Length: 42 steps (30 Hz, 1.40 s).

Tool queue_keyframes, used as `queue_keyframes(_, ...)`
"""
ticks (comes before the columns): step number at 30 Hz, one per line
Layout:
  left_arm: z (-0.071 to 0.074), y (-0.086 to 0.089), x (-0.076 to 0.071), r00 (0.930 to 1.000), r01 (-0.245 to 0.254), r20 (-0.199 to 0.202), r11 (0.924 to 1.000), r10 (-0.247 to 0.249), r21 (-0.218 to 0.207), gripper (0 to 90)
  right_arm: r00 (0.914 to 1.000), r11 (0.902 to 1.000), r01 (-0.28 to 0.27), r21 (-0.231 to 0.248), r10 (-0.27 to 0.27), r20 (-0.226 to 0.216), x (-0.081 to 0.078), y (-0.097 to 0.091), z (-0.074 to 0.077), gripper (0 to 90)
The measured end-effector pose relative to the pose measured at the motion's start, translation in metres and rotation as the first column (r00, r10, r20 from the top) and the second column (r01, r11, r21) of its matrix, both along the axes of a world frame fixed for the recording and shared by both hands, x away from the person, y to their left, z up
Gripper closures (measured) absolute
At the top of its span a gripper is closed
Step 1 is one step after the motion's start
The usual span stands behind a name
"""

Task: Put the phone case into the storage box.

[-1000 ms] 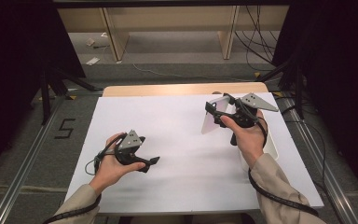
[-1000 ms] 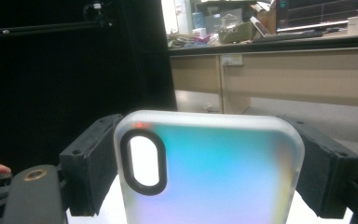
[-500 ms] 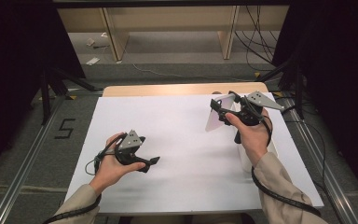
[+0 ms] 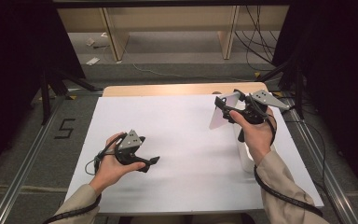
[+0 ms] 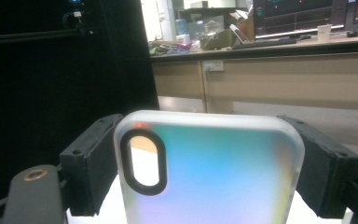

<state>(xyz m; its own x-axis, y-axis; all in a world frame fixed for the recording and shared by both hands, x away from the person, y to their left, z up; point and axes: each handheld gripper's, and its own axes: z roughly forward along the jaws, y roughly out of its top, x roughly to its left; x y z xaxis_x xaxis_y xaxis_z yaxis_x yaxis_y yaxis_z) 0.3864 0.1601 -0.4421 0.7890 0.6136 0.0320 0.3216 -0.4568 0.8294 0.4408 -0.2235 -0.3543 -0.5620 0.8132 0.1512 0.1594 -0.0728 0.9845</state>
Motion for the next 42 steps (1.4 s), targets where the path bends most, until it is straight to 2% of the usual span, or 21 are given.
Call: queue_keyframes(42, 0.000, 0.000, 0.000, 1.0000, -0.003, -0.003, 1.0000, 0.003, -0.001, 8.3, 0.9943, 0.9943, 0.107, -0.006, -0.107, 0.008, 0.004, -0.027, 0.006, 18.7)
